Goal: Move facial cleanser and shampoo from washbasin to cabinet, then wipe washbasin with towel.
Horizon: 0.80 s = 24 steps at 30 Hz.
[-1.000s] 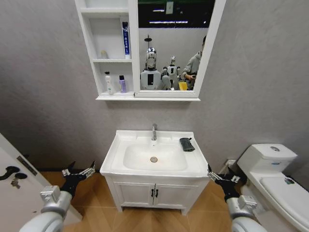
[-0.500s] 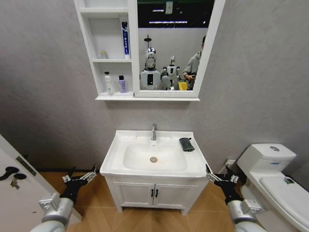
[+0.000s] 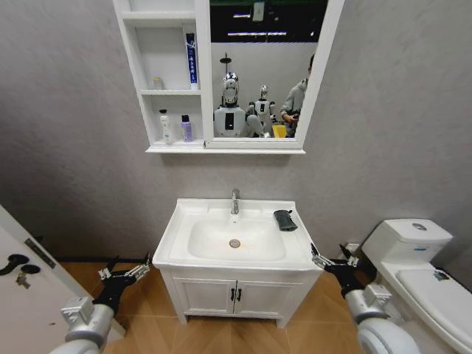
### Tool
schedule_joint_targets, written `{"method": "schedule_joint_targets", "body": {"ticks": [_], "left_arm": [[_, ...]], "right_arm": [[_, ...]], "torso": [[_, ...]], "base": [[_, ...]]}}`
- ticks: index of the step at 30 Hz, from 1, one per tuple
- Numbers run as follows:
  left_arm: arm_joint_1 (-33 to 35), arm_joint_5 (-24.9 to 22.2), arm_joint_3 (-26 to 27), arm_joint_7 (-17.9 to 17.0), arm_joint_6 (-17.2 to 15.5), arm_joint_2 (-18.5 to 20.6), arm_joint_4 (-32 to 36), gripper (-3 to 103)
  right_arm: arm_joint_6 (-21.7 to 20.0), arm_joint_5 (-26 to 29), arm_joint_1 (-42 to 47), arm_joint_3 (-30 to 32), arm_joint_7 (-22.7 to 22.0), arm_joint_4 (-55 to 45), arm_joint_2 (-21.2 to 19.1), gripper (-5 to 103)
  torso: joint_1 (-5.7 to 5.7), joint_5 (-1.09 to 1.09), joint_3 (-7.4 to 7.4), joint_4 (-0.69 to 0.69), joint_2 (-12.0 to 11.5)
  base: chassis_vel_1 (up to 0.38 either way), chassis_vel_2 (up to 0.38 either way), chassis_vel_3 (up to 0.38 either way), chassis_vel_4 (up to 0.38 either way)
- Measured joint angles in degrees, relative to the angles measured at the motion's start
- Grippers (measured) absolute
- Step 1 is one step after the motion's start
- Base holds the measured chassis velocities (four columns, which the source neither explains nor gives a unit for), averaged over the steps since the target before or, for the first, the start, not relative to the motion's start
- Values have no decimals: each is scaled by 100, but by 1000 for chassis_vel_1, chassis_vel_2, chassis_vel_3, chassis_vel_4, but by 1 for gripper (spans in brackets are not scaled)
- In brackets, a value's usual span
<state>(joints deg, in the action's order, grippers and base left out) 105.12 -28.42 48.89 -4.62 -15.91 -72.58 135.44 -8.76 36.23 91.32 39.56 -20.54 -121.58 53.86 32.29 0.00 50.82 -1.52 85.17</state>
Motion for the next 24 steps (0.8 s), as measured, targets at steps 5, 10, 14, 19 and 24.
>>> {"method": "schedule_joint_targets", "body": {"ticks": [5, 10, 14, 19, 24], "left_arm": [[-5, -4, -4, -2, 0, 6, -2, 100], [-8, -7, -7, -2, 0, 11, -4, 100], [-9, -9, -9, -4, 0, 12, -7, 100], [-10, -10, -9, -5, 0, 13, -8, 100], [-10, -12, -11, -5, 0, 15, -9, 100]], "right_arm": [[-386, 474, -1129, -408, -444, 641, -301, 100], [-855, 1204, -2488, -1301, -754, 1537, -459, 100], [-1097, 1496, -3411, -2053, -841, 2197, -387, 100], [-1430, 1841, -4182, -2772, -1031, 2783, -257, 100], [-1565, 1843, -4936, -3354, -1055, 3451, -213, 100]], "torso": [[1, 0, 1, 1, 0], [1, 0, 1, 0, 0], [1, -1, 1, 1, -1], [2, 1, 1, 2, 0], [1, -1, 0, 1, 0]], "base": [[0, 0, 0, 0], [0, 0, 0, 0], [0, 0, 0, 0], [0, 0, 0, 0], [0, 0, 0, 0]]}}
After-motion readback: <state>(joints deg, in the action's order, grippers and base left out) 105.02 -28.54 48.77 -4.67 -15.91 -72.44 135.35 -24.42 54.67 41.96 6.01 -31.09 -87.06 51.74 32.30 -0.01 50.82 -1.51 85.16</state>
